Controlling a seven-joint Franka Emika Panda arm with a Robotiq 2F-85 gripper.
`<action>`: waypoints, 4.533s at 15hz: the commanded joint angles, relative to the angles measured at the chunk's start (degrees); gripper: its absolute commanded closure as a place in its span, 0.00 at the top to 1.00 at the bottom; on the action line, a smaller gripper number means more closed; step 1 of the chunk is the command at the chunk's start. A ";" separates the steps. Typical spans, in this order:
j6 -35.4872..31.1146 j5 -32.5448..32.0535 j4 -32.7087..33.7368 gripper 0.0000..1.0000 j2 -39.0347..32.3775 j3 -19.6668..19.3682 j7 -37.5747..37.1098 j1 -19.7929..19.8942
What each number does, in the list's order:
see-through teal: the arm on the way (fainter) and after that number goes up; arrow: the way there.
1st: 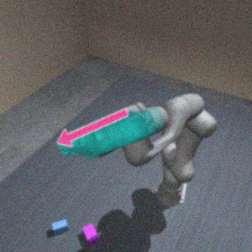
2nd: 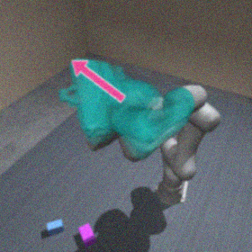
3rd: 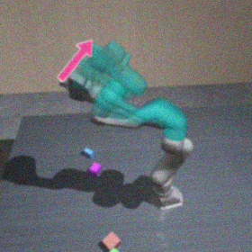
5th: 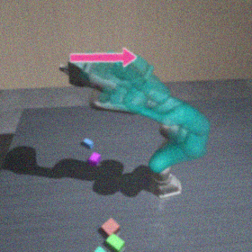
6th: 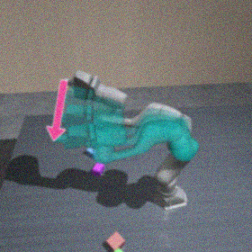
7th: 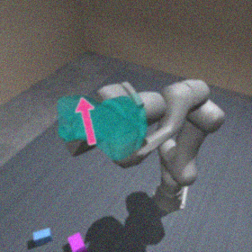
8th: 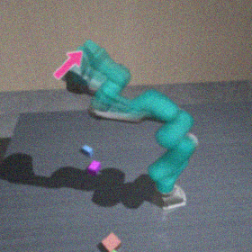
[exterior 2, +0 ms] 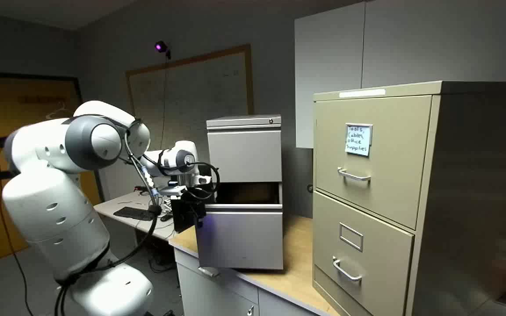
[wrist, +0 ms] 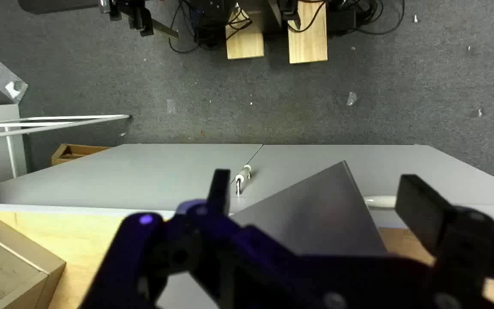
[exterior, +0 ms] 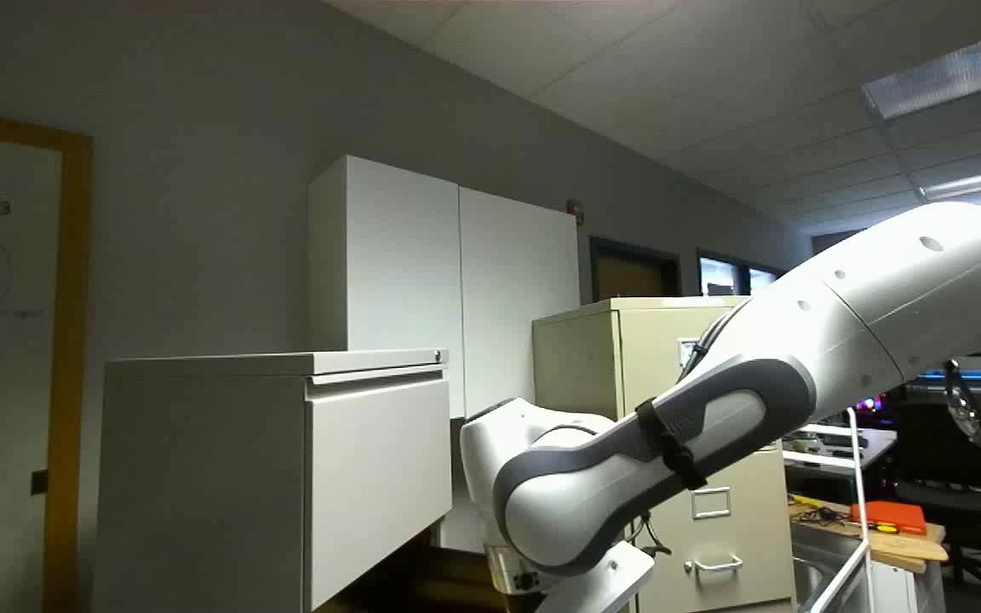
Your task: Close the bottom drawer of the white file cabinet
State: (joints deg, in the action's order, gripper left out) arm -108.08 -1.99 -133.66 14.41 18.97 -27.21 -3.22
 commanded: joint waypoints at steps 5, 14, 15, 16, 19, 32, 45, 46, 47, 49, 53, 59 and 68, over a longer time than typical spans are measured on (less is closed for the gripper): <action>0.06 -0.45 0.08 1.00 -0.15 -1.78 -0.38 -1.88; -2.09 -2.14 -1.11 0.73 0.77 -3.91 -0.23 -1.31; -3.08 -2.14 -1.37 0.71 0.92 -4.54 -0.04 -1.14; -4.89 -1.81 -1.91 0.71 1.43 -5.40 0.23 -0.92; -10.05 0.03 -3.37 0.49 2.70 -7.17 1.42 -0.90; -35.14 27.23 -9.93 0.01 4.84 -16.63 19.87 -4.70; -35.64 39.39 1.23 0.01 2.25 -25.89 39.53 -5.35; -35.93 39.49 1.14 0.01 2.51 -25.95 39.03 -4.66; -36.14 39.65 0.80 0.01 2.82 -26.01 38.73 -4.13; -36.48 38.79 -0.74 0.01 2.83 -26.08 37.38 -2.55; -36.64 38.64 -5.87 0.01 4.31 -27.17 35.82 1.13; -36.04 38.20 -12.70 0.12 5.23 -27.90 34.10 4.54; -34.78 37.03 -12.55 0.27 3.30 -25.39 30.36 3.77</action>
State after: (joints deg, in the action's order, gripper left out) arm -143.18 35.74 -146.85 17.76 -7.48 6.08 0.88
